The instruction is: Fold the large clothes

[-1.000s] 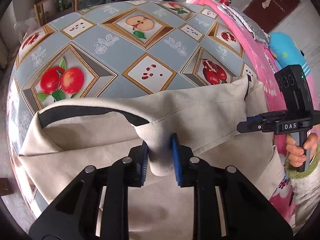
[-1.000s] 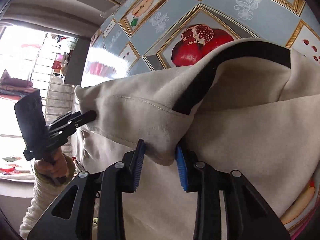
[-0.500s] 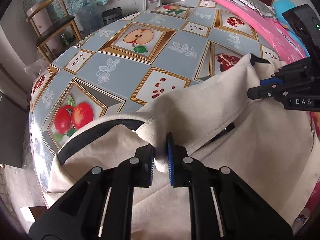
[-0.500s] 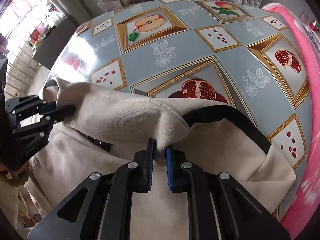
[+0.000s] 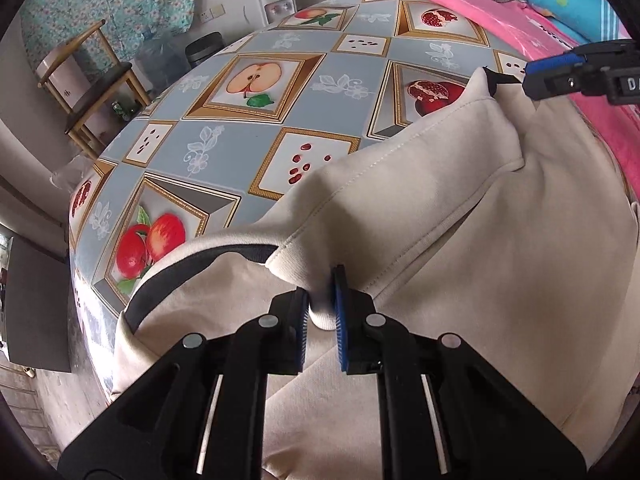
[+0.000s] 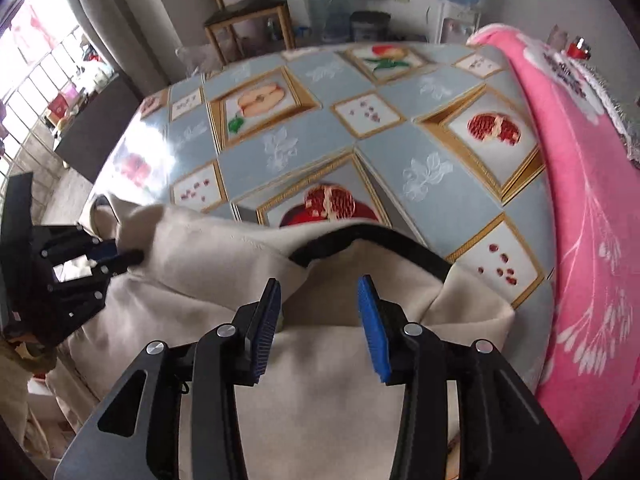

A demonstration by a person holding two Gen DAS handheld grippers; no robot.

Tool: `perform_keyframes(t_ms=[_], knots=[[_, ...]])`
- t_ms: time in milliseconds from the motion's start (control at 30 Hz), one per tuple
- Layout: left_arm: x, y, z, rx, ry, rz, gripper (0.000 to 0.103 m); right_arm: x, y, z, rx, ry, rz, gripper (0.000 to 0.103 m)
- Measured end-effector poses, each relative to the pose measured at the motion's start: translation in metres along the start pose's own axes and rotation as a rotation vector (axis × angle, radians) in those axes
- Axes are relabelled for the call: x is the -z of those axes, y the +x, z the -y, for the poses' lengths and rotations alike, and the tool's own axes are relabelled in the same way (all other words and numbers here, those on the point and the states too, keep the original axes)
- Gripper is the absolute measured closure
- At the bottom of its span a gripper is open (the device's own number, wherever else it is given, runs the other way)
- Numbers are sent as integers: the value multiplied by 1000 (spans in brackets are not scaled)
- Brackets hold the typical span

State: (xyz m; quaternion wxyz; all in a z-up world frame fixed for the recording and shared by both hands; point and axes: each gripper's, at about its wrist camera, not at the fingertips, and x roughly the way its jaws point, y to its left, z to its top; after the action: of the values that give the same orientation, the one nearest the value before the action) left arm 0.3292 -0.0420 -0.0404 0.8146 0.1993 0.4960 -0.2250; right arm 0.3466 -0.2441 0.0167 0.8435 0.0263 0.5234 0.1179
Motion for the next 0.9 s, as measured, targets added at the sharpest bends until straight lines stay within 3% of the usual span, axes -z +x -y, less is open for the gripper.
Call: perform_keyframes(t_ms=[100,233,367,500,633,733,767,833,900], knots=[[-1,0,-3,17,-21,-4,92,0,15,-41,-126,-105,-12,65],[1,0,-12,67,-84,6,91,8,58,-83,-109,-250,-78,79],[10,-7,-34,155,-195,19,85,11,74,-81,-111,-247,-114,80],[19,-39,-64,128,-296,112,83,16,75,-84,-98,-268,-118,82],[6,-58,-69,185,-304,186,83,13,78,-83,-102,-265,-125,82],[-8,-41,-44,242,-255,137,83,12,79,-78,-114,-261,-124,82],[-12,-30,-34,235,-230,111,83,11,78,-77,-114,-261,-125,83],[-13,-6,-19,148,-193,29,83,13,73,-70,-97,-257,-125,84],[-8,7,-17,138,-218,3,83,16,66,-54,-34,-254,-114,85]])
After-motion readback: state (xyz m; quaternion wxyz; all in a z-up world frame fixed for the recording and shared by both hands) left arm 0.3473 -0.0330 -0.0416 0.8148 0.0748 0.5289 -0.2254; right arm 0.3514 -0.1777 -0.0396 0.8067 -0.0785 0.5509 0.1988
